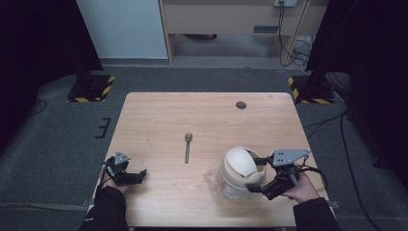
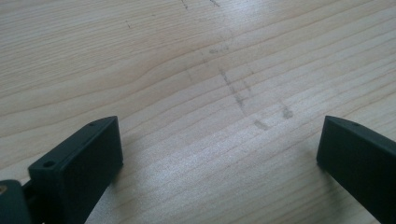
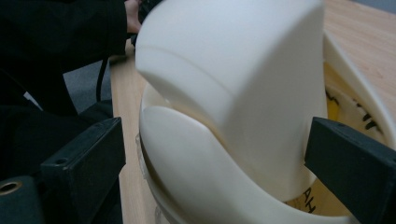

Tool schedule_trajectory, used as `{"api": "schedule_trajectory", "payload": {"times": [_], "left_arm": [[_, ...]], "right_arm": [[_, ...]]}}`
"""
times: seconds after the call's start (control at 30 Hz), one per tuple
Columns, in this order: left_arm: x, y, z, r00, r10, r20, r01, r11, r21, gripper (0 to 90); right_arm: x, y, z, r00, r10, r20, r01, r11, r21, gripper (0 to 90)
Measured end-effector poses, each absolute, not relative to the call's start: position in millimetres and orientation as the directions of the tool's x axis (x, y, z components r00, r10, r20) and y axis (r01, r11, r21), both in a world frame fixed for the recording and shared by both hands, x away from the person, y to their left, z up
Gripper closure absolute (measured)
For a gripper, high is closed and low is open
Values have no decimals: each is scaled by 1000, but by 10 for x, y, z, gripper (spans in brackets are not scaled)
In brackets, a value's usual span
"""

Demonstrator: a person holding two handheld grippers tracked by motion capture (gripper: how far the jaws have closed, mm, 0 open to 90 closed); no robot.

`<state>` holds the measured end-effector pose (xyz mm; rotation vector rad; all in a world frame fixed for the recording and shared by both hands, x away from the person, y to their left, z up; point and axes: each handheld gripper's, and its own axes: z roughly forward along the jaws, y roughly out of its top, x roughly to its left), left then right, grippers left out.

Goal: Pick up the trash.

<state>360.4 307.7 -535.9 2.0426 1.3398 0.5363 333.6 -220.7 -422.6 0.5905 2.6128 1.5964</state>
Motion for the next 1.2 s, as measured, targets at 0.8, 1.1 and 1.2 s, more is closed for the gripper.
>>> {"api": "schedule_trajectory", "payload": {"times": [0.8,1.1,1.2], "left_arm": [[3545,2768,-4937,383,919,-88,561,-157,813,224],[3716,2338,-4870,429,901,-68,521,-185,833,238],[3816,2173,-4884,440,896,-64,521,-196,831,247]], "right_arm": [[3403,-2720,-4023,-844,496,202,306,136,942,68],[3497,-2917,-4187,-683,700,208,346,59,936,57],[3517,-2980,-4262,-634,745,207,360,48,932,57]]}}
